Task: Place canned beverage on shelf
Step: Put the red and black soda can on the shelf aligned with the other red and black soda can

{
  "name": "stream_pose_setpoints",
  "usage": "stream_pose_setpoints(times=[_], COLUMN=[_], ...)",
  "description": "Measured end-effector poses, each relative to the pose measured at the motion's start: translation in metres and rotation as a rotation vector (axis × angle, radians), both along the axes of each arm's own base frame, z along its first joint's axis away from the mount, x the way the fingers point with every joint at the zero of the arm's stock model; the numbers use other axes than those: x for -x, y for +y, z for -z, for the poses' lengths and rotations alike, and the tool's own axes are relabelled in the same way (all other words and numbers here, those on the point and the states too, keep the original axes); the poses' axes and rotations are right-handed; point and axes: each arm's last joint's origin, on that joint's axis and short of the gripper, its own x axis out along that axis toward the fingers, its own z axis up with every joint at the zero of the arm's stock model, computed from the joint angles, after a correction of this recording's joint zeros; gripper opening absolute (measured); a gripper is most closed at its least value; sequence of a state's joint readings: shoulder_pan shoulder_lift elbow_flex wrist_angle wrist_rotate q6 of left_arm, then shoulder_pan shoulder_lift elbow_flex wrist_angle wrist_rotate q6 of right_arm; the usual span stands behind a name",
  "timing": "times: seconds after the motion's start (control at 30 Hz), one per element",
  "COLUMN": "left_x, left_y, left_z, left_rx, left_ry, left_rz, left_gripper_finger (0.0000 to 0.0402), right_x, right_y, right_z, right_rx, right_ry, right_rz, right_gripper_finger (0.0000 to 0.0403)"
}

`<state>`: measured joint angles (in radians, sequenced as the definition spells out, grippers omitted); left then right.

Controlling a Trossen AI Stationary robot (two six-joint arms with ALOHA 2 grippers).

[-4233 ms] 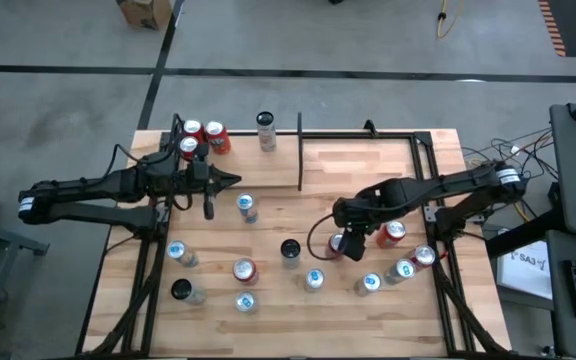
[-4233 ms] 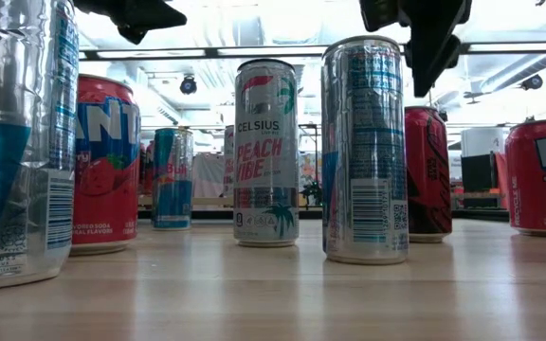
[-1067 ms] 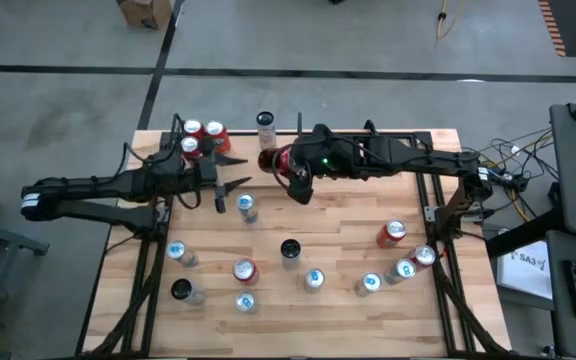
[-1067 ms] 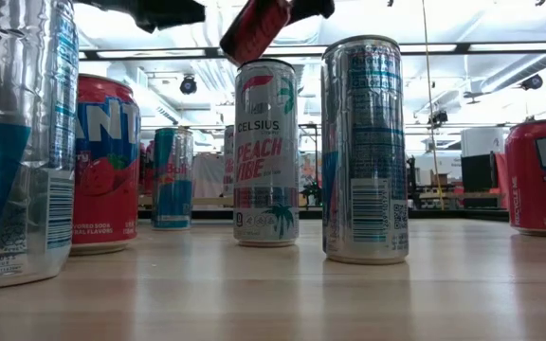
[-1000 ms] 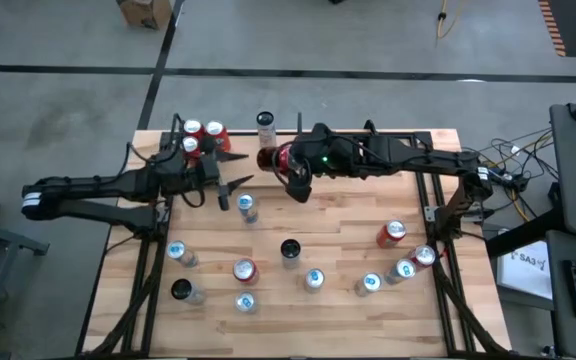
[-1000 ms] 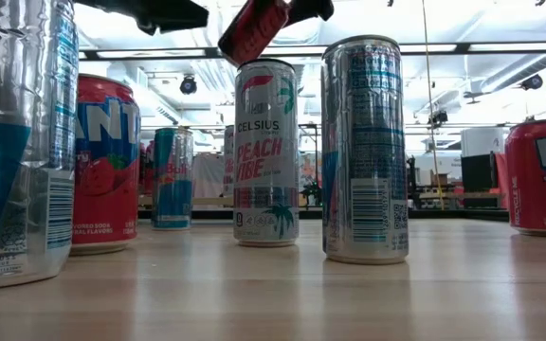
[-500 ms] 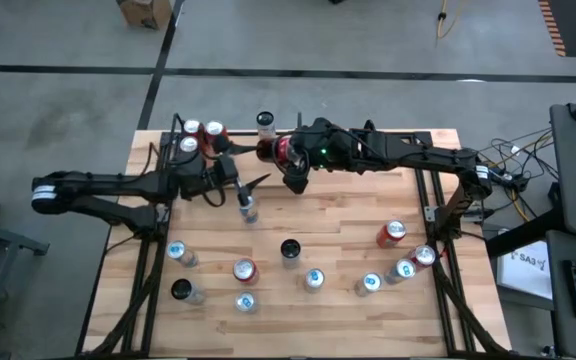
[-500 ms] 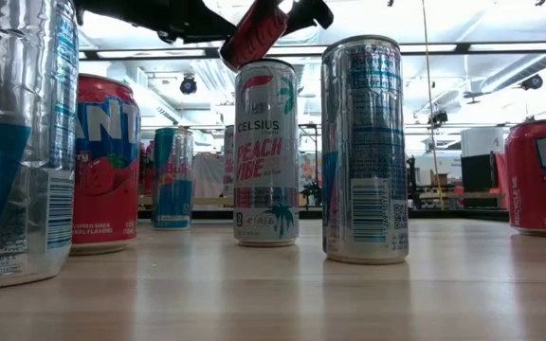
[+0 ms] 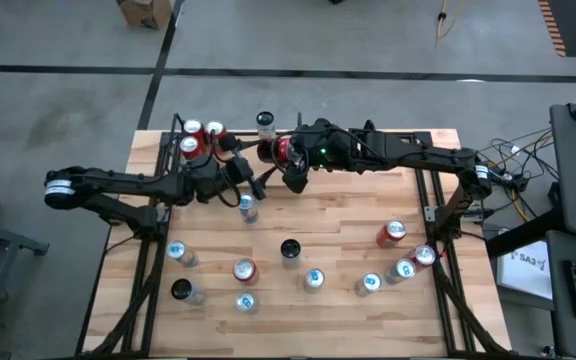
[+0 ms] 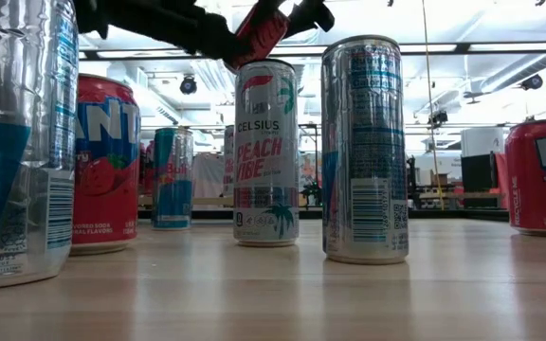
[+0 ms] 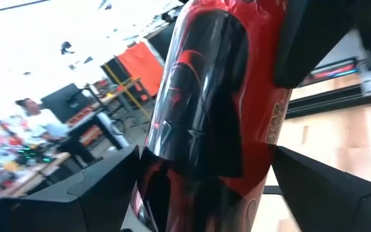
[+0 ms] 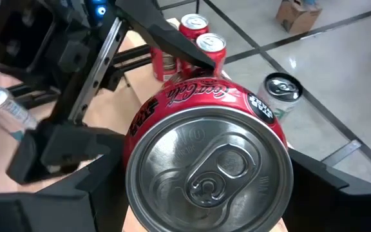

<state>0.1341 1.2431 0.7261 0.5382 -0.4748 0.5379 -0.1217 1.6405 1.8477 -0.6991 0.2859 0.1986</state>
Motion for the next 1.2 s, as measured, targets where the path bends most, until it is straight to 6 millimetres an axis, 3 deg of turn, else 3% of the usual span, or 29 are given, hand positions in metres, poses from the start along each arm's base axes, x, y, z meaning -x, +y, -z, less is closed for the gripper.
stream_pose_setpoints(times=[0.6,1.0,1.2], left_x=[-0.02,-0.025,-0.034], left_y=[0.005,0.007,0.008], left_z=[0.013,0.01,0.008], left_rx=[-0.059,-0.056,-0.088], left_ry=[-0.071,-0.086,-0.067], left_rz=[-0.118,-0.141,-0.143], left_gripper_finger=[0.0334,0.0359,0.0351], right_x=[0.001,0.0,-0.001], right_y=[-0.005,-0.007,-0.006], right_z=[0.002,0.001,0.0], right_rx=[-0.028,-0.037,-0.047], right_ry=[-0.014,-0.035,-0.047], right_rz=[0.045,0.052,0.041], right_gripper_finger=[0.0288,0.0288,0.0288])
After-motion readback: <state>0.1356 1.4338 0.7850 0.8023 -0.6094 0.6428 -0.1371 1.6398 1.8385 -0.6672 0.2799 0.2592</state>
